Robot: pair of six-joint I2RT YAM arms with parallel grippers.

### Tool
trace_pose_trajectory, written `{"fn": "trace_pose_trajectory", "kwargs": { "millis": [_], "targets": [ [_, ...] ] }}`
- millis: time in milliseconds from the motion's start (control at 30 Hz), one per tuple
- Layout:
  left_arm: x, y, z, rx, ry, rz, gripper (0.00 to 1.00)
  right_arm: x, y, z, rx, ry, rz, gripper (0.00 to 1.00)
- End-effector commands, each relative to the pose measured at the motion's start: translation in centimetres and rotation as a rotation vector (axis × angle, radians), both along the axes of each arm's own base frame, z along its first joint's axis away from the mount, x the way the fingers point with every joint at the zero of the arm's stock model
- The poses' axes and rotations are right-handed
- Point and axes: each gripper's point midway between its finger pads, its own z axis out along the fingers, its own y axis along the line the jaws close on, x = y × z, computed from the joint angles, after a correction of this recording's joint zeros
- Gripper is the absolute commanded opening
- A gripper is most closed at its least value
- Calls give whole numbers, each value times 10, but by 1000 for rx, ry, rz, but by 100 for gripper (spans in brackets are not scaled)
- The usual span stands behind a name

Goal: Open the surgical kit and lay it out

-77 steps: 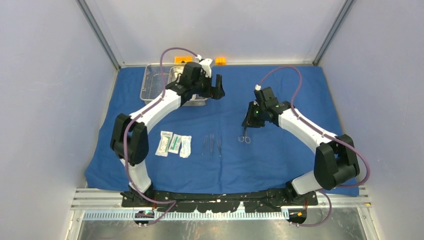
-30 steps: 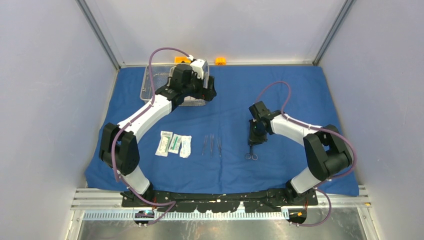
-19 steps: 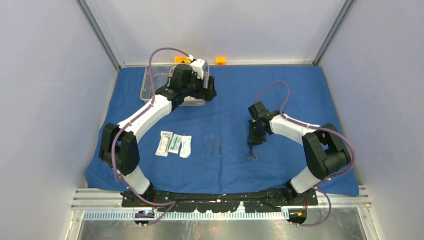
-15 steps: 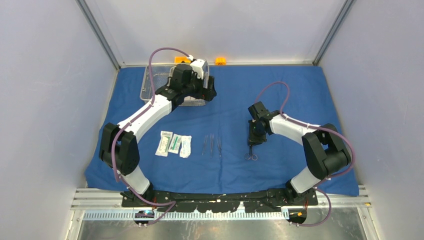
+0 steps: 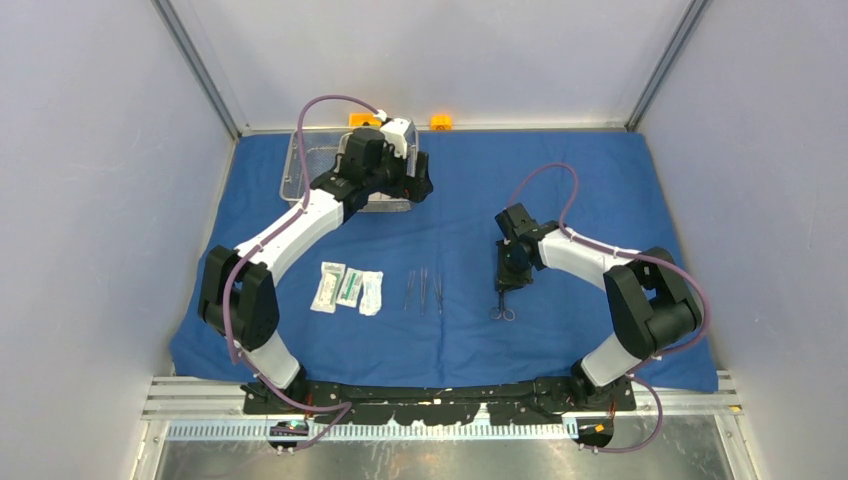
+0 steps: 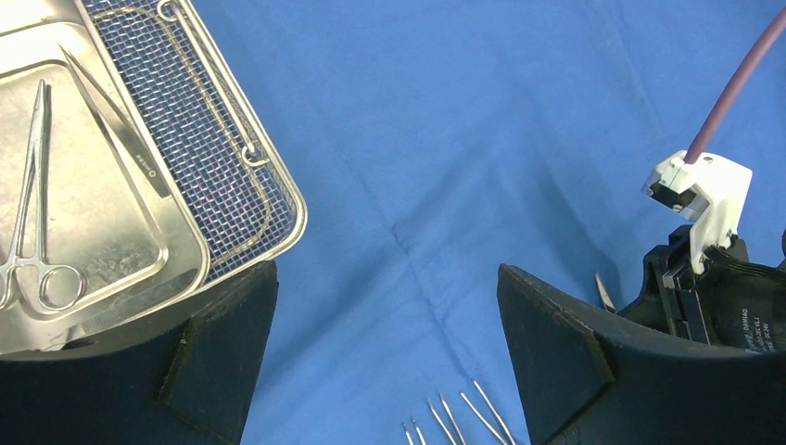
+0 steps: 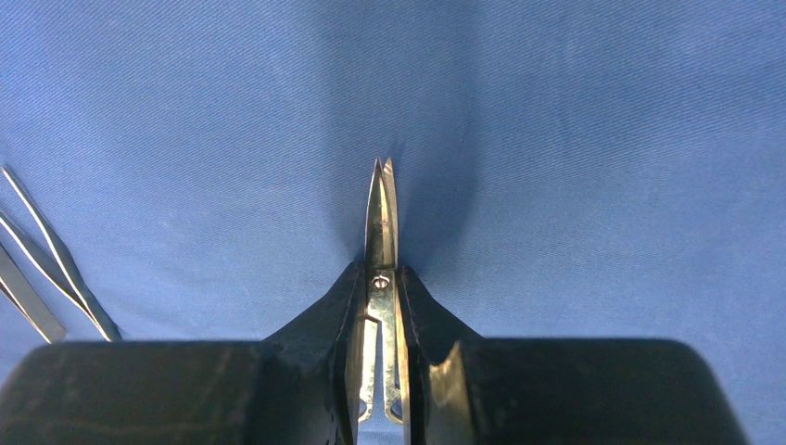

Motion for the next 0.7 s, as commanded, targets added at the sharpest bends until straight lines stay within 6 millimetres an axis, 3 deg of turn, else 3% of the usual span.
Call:
{"fn": "trace_pose_trajectory", "kwargs": {
  "millis": [0,400,667],
  "targets": [
    [1,-1,32,-45,-65,-4,90,2,0,-4,-25,-4,11,22],
    [0,-1,34,-46,-68,-3,90,10,3,9,-14,-37,25,42],
    [-1,2,40,-39,-92,-1,90,29,-15,67,-55,-206,60,62]
  ]
}}
